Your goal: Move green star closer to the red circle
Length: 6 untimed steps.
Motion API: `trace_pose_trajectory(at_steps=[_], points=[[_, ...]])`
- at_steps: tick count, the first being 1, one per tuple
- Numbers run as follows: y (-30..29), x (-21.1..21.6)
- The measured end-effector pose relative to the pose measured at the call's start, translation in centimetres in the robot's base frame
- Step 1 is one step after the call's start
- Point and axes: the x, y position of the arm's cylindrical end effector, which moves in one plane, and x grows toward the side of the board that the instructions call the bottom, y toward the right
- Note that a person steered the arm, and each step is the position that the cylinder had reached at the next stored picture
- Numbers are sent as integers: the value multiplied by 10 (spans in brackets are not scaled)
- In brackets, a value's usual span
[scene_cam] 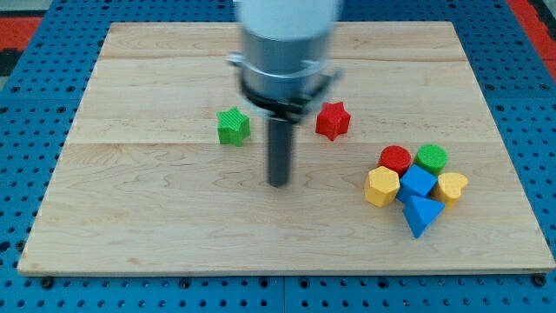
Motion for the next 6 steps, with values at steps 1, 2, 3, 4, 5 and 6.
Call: trace_pose_trajectory(at_steps=[1, 2, 3, 4, 5, 6], points=[[-66, -40], [-97, -69], [-125, -73], [-131, -93], [-59, -78], [2, -35]])
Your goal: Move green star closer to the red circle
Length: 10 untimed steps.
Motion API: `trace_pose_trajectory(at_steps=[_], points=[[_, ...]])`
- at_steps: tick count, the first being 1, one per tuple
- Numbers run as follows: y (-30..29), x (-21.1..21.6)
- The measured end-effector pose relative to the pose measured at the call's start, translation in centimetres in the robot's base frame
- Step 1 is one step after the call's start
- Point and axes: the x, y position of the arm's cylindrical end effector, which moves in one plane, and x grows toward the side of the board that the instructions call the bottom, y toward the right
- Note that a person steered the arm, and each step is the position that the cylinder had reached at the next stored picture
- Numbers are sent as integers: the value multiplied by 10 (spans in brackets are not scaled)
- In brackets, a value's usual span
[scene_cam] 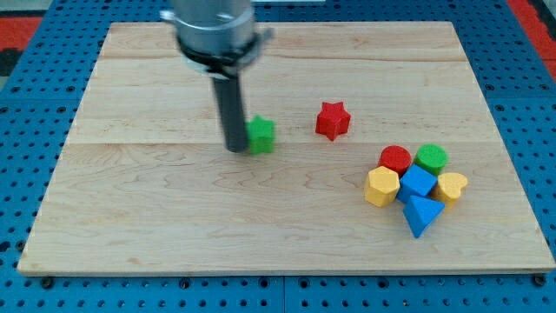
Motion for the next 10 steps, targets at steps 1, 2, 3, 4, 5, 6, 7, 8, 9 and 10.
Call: trace_pose_trajectory(at_steps=[1, 2, 3, 4, 5, 6, 7, 8, 9, 10], points=[[8, 3], [-41, -28], [-25, -42], [31, -6], [79, 30], [34, 23], [22, -17], [78, -8], [103, 16], [70, -25]])
